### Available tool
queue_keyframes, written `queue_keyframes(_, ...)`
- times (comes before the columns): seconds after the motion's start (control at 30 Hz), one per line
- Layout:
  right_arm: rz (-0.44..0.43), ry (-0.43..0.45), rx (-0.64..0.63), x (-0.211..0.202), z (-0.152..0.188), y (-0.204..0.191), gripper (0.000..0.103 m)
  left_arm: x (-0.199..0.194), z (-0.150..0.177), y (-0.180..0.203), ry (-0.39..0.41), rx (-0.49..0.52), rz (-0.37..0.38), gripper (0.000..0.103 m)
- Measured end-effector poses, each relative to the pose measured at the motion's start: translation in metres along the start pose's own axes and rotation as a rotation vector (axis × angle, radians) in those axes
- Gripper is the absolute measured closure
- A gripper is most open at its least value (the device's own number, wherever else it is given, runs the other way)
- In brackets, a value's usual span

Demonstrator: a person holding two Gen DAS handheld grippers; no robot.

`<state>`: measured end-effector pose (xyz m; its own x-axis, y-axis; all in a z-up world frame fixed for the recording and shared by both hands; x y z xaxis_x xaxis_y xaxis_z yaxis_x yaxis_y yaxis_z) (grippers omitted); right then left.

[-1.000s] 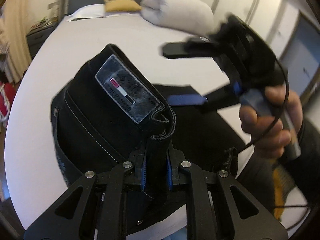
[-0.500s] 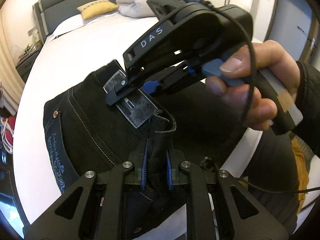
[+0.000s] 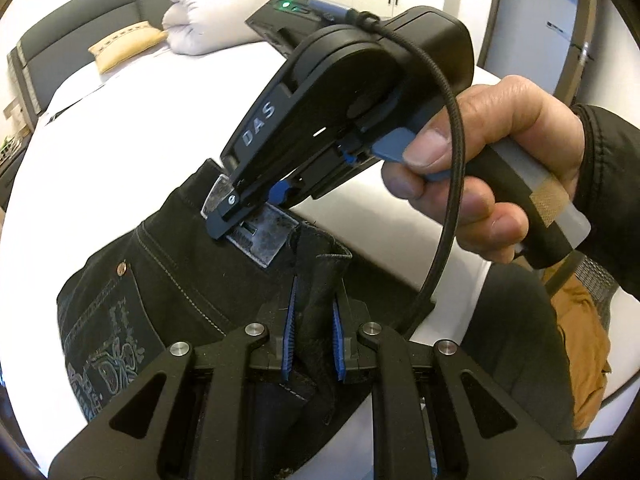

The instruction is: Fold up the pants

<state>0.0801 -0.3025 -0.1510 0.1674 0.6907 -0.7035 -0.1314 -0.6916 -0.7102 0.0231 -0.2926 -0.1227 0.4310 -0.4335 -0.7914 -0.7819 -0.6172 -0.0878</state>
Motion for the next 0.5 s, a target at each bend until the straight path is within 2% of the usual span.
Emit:
queue_keyframes(0.2, 0.005, -0.016, 0.014, 0.002, -0.004, 0.02, 0.088, 0.023, -0.019, 0.014, -0.026, 0.012, 0.003, 0.09)
queue_keyframes(0.3, -0.019, -0.013, 0.033, 0.003, -0.003, 0.029, 0.088, 0.025, -0.014, 0.015, -0.039, 0.026, 0.003, 0.09)
queue_keyframes(0.37, -0.044, -0.007, 0.052, 0.004, 0.0, 0.036, 0.088, 0.028, -0.016, 0.031, -0.045, 0.028, 0.007, 0.09)
queue_keyframes(0.5, -0.1, 0.001, 0.097, 0.006, -0.002, 0.048, 0.088, 0.032, -0.019, 0.03, -0.046, 0.051, -0.007, 0.09)
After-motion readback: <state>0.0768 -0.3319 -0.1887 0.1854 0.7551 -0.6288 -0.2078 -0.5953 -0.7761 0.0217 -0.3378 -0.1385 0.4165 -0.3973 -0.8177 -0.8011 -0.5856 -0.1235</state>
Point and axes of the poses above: each gripper's, at about its wrist camera, not at the fingertips, and x roughly the way its jaws point, y to its right, z to its underside, the point moved 5 cm from there along x, roughly the way its jaws point, and after that the axes turned 11 degrees about x, right-handed, at the moved point
